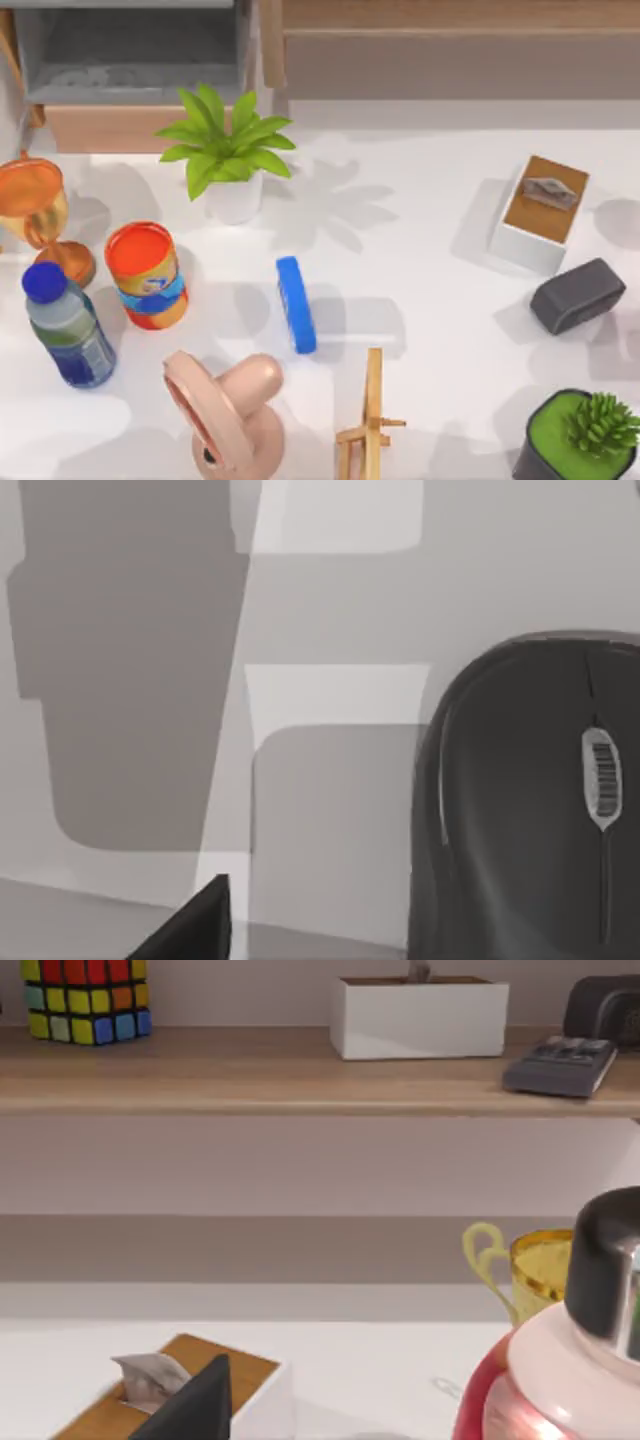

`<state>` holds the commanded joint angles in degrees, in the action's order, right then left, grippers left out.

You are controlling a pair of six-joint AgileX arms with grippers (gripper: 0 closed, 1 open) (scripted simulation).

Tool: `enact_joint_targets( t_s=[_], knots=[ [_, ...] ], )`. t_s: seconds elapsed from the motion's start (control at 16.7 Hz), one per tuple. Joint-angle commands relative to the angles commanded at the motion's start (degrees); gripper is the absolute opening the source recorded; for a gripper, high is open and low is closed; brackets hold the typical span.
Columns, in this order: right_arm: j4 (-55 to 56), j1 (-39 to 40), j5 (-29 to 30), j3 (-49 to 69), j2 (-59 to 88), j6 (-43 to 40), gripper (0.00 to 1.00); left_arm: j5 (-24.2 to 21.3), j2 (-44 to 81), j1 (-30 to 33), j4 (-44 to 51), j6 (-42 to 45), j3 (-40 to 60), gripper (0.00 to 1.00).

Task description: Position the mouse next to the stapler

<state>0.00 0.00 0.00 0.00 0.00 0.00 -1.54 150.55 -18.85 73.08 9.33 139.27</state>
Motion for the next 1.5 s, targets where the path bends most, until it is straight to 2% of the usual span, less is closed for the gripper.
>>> enact_joint_targets(
  t_s=[0.24,1.02,1.5],
  knots=[
    [0.0,0.0,0.0,0.0,0.0,0.0,1.0,0.0,0.2,0.3,-0.6,-0.2,-0.4,1.0],
    [0.0,0.0,0.0,0.0,0.0,0.0,1.0,0.0,0.2,0.3,-0.6,-0.2,-0.4,0.02],
    [0.0,0.0,0.0,0.0,0.0,0.0,1.0,0.0,0.2,0.3,-0.6,-0.2,-0.4,0.0]
  ],
)
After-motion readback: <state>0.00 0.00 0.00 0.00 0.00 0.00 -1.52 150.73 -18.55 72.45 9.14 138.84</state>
